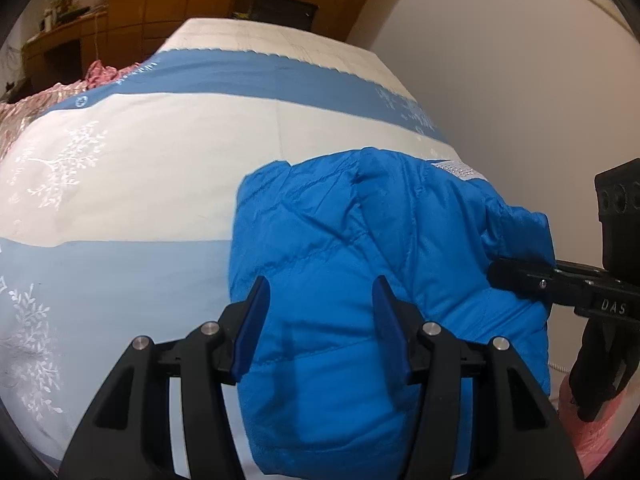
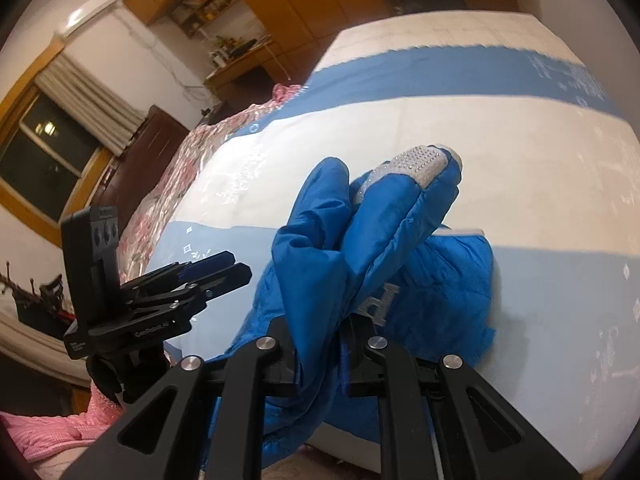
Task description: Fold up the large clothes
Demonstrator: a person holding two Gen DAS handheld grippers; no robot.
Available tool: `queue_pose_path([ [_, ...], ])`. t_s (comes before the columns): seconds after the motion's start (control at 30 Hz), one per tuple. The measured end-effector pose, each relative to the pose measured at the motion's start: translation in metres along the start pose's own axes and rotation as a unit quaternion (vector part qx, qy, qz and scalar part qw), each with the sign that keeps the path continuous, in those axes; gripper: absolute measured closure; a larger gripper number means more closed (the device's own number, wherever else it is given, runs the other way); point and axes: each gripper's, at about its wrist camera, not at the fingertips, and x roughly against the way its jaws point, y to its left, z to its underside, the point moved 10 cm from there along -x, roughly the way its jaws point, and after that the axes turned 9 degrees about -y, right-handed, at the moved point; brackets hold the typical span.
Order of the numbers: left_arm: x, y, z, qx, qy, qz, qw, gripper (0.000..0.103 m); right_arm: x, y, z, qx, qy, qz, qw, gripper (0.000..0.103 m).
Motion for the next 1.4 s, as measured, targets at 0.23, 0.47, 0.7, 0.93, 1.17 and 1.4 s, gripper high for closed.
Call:
queue_pose_path([
  [0.23, -0.026, -0.012, 0.022, -0.020, 0.034, -0.002, 0.9992, 0.050, -0.006, -0.041, 0.022, -0.044, 0.018, 0.007, 0.999, 0.090],
  [0.47, -0.057, 0.002, 0.058, -0.019, 0.079, -0.017, 0.9966, 0.050, -0.048, -0.100, 0.072, -0.089, 0.074, 0.048, 0.992, 0.088],
  [0.7, -0.070, 0.005, 0.076, -0.055, 0.076, -0.030, 0.9952, 0.049, -0.082, -0.126, 0.103, -0.139, 0.080, 0.036, 0.986, 0.082],
  [0.93, -0.056, 0.015, 0.070, -0.039, 0.083, -0.029, 0.9953, 0.051, -0.050, -0.115, 0.086, -0.099, 0.067, 0.114, 0.986, 0.067],
  [1.17, -0.020, 0.024, 0.065, -0.047, 0.070, -0.044, 0.9954, 0.050, -0.020, -0.024, 0.064, 0.007, 0.033, 0.066, 0.997, 0.068],
  [1.4, -0.020, 0.023, 0.076, -0.048, 0.075, -0.043, 0.9951, 0.050, -0.046, -0.010, 0.098, 0.020, 0.065, 0.091, 0.994, 0.074],
])
